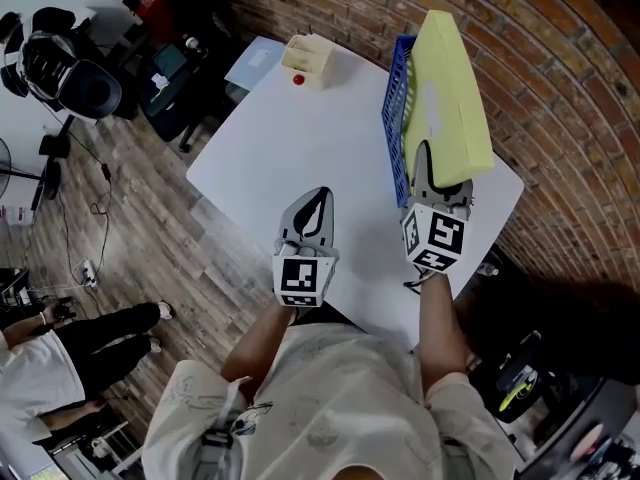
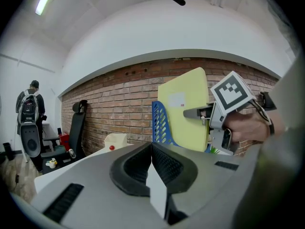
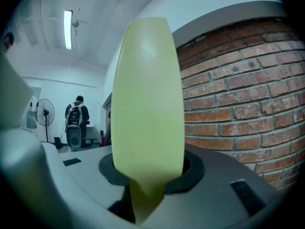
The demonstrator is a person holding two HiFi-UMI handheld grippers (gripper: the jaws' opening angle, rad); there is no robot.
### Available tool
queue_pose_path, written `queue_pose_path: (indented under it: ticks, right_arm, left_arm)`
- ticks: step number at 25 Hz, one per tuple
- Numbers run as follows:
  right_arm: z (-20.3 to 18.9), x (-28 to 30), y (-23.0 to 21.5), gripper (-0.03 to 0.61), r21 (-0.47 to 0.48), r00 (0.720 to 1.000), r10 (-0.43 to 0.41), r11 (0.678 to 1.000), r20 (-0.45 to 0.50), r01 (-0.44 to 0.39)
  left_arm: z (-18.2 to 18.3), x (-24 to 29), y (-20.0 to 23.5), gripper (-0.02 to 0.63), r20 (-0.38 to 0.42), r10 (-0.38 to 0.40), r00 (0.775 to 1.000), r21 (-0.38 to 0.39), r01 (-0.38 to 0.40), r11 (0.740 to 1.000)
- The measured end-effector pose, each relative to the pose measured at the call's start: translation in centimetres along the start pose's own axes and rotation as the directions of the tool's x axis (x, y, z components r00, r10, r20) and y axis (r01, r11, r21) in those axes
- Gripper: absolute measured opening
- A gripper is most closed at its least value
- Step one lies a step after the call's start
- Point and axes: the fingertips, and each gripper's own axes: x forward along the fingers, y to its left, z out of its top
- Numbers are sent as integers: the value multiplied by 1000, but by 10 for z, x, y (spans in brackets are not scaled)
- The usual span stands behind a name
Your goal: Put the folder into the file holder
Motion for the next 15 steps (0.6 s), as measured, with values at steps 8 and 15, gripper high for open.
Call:
queue_pose_path:
  ticks: [8,15]
  right_arm:
    - [-24,-6,-7,150,2,998,43,999,-44,-43]
    - [-34,-6,-8,156,-11,996,66,998,-64,-67]
  left_arm:
    - [25,-11,-4,15,37,111,993,22,-112,993]
    - [36,-22,-16,15,56,136,989,18,-137,990]
